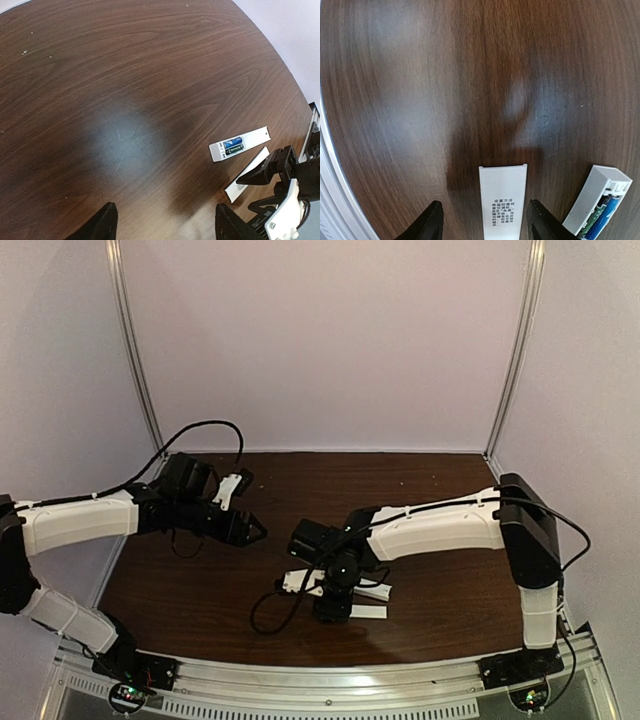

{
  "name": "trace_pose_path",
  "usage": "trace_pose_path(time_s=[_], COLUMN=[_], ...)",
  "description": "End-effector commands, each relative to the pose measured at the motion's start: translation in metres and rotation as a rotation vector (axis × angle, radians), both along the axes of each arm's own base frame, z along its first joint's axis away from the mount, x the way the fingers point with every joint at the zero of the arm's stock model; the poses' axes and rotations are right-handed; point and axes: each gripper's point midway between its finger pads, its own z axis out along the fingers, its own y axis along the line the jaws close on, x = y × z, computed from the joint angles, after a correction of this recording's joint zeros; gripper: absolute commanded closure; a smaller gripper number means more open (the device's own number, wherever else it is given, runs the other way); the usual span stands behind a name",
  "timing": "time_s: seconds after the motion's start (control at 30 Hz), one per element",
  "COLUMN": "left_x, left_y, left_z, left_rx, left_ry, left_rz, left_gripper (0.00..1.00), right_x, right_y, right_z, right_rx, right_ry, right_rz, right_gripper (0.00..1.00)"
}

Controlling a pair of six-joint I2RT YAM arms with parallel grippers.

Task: Load the batteries into the remote control
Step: Pick up the battery cover at the center of the board.

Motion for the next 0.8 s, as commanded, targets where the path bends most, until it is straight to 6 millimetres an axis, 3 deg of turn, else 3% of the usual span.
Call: trace_pose_path(time_s=[0.0,0.37,0.63,0.77], left_x=[0.002,0.001,0.004,0.007], left_y=[0.0,0.0,0.003,0.004], left_z=[0.007,0.008,0.006,0.013], left_rx=[-0.035,-0.047,-0.037,-0.063], left_ry=[-0.023,-0.03,-0.033,-0.039], left_rz=[0.013,0.014,0.034,0.056], left_gripper=[0.32,0.32,0.32,0.27], right_x=[-0.001,-0.001,0.01,0.014], right_y=[-0.007,-0.008,-0.016,-0.007], right_z=[-0.01,-0.031,-0.034,-0.021], right_rx=[-0.078,-0.136,-0.16,-0.122], right_ry=[0.006,0.055,0.04,0.023], right_rz=[0.03,0.045,0.014,-0.004], right_gripper=[0.42,0.44,0.65,0.75])
